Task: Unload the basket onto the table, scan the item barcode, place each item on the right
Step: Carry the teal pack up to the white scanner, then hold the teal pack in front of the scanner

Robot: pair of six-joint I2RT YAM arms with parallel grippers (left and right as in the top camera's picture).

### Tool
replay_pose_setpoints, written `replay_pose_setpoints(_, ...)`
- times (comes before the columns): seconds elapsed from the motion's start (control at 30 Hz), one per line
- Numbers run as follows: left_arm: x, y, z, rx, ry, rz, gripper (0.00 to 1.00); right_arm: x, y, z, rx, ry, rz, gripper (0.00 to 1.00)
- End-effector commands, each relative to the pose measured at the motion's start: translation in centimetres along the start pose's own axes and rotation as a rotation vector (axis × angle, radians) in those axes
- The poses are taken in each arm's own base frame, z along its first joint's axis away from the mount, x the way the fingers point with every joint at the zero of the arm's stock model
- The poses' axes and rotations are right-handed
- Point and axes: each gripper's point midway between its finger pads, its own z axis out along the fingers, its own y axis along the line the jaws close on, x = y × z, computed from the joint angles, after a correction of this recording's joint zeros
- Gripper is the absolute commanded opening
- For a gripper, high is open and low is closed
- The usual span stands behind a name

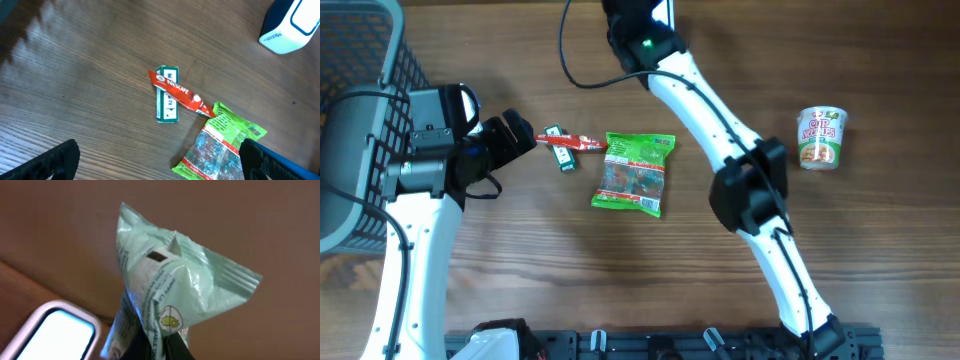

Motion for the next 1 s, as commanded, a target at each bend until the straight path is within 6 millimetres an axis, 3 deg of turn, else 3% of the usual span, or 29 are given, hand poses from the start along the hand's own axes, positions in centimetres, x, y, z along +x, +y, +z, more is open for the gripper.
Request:
replay_pose_setpoints(0.0, 0.1, -0.2, 0.1, 0.008, 0.007, 0.011, 1.00, 1.4, 1.2, 2.4, 0.101, 0.026, -0.338, 0.04)
replay_pose_setpoints(0.27, 0.1, -0.2, 0.1, 0.008, 0.007, 0.011, 1.00, 1.7, 7.3, 4.4, 0.061, -0.091, -0.495, 0.04)
replay_pose_setpoints(0.43, 0.1, -0.2, 0.1, 0.008, 0.007, 0.011, 1.00, 2.6, 7.8, 4.5, 0.054, -0.066, -0.330, 0.04)
replay_pose_setpoints(0.73, 0.1, -0.2, 0.1, 0.008, 0.007, 0.011, 1.00, 4.6, 10.9, 3.7, -0.049, 0.021, -0.238, 0.04)
replay_pose_setpoints(0.97, 0.1, -0.2, 0.1, 0.008, 0.007, 0.011, 1.00, 5.0, 13.3, 2.3, -0.111, 0.057, -0.272, 0.04)
